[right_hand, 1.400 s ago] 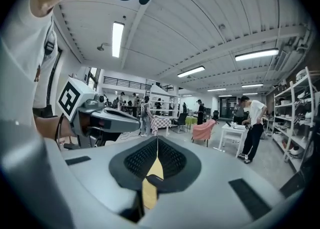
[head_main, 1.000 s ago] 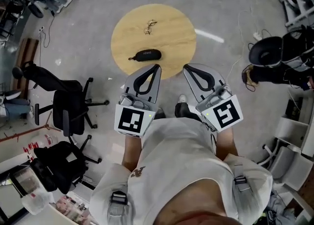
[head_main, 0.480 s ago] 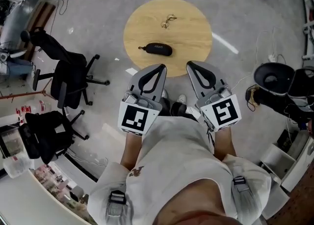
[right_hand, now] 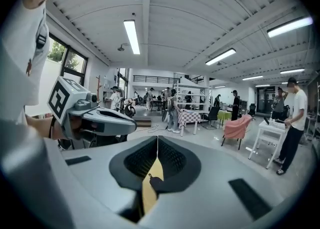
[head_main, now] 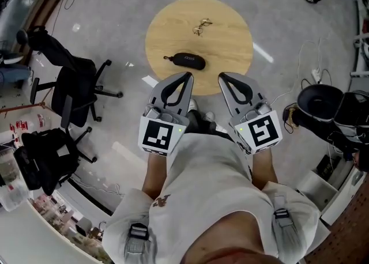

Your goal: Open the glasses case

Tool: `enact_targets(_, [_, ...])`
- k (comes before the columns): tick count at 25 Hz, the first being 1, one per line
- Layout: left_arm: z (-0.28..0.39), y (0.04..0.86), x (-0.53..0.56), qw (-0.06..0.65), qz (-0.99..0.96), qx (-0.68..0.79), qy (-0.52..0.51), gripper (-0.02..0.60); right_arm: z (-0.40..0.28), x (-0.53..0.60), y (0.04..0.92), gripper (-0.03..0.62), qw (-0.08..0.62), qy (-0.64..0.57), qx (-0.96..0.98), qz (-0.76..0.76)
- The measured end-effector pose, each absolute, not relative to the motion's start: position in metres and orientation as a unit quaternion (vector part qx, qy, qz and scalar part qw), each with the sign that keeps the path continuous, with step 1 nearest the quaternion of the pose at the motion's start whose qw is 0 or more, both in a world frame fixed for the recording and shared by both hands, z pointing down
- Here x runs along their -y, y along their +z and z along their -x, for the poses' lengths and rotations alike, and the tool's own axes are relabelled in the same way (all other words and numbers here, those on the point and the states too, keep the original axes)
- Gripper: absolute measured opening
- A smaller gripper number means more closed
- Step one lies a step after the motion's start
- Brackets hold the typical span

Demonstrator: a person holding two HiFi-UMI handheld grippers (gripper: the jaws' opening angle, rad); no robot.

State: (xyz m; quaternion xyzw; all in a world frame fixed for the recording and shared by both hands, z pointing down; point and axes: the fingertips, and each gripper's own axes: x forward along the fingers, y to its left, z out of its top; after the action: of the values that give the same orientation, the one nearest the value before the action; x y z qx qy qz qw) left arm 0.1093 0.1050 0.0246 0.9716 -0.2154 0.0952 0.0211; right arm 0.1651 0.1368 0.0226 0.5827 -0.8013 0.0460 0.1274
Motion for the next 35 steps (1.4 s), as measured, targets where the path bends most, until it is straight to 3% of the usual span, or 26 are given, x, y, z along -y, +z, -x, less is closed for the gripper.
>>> enact_targets(21, [-0.099,0.126,-0.002,0.098,-0.958,0.247,0.106,0.020,-0.163,-0.050,0.133,0.021,0.199,0.116,0.772,-0.592])
enact_targets(35, [-0.120,0.237,0.018,0.125,-0.941,0.267,0.169,0.020,-0.187,-0.027,0.244,0.021,0.227,0.170,0.765,-0.579])
